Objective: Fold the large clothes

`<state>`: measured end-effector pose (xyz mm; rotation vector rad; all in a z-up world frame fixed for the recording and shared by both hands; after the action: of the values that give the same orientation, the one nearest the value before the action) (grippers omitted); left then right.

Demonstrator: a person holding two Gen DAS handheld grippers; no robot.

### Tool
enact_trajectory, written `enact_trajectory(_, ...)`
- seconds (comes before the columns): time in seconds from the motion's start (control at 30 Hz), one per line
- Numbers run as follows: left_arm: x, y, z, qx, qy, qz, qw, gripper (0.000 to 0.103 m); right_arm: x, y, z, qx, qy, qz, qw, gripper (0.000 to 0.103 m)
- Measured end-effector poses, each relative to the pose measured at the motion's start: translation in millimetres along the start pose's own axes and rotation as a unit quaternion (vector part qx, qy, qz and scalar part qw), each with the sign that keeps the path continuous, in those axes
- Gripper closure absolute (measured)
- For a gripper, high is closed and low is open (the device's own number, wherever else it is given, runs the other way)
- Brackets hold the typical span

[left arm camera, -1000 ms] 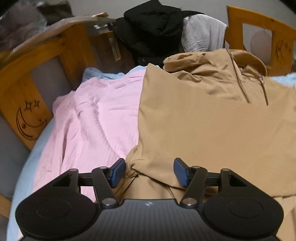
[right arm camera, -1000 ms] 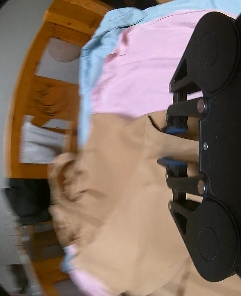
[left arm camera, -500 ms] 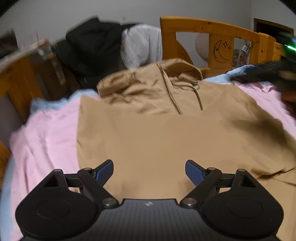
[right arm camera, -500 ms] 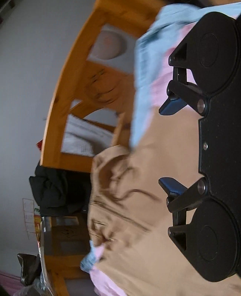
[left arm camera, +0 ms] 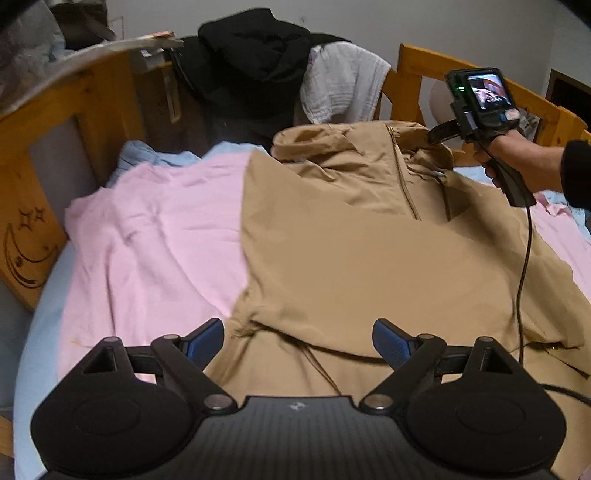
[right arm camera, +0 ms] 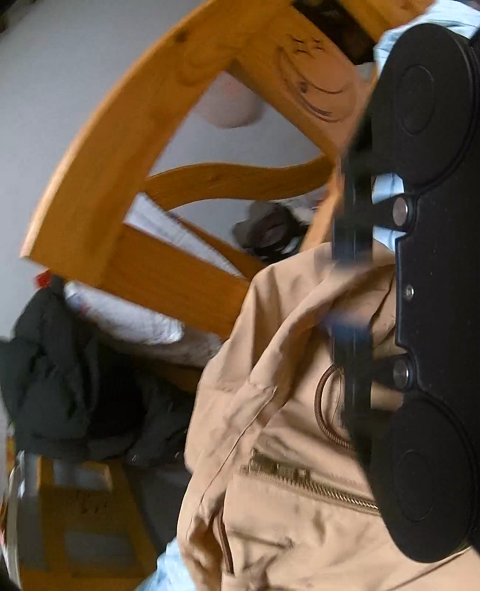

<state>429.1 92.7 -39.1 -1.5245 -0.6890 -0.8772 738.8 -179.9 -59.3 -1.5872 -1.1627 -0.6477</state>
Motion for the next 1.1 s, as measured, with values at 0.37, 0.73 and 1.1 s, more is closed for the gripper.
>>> enact_trajectory(0.37,48,-3,-20,-0.034,-0.041,-0.075,0.9958,0.013,17,-169,-11,0.069,-0.027,-0.247,0.966,0.101)
enact_trajectory(0.73,117,27,-34,-0.113,-0.149,-0.067,0.9801,0.009,-96,-266,3,0.126,-0.128,-0.27,0.946,0.101)
enact_trajectory(1.1,112,119,-42,-0.127,-0.423,-0.006,0.897,0.03,-112,-262,9,0.144,-0.172,-0.252,0.942,0.101)
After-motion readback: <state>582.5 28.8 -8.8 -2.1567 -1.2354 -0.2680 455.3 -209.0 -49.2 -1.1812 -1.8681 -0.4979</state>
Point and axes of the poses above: each gripper's, at about its wrist camera, not at the fingertips, and y roughly the way its jaws point, z to its left, x to its top, the point moved 5 cm from there along y, roughly the way its jaws point, and after that the axes turned 15 degrees about -z, right-handed, at the moved point
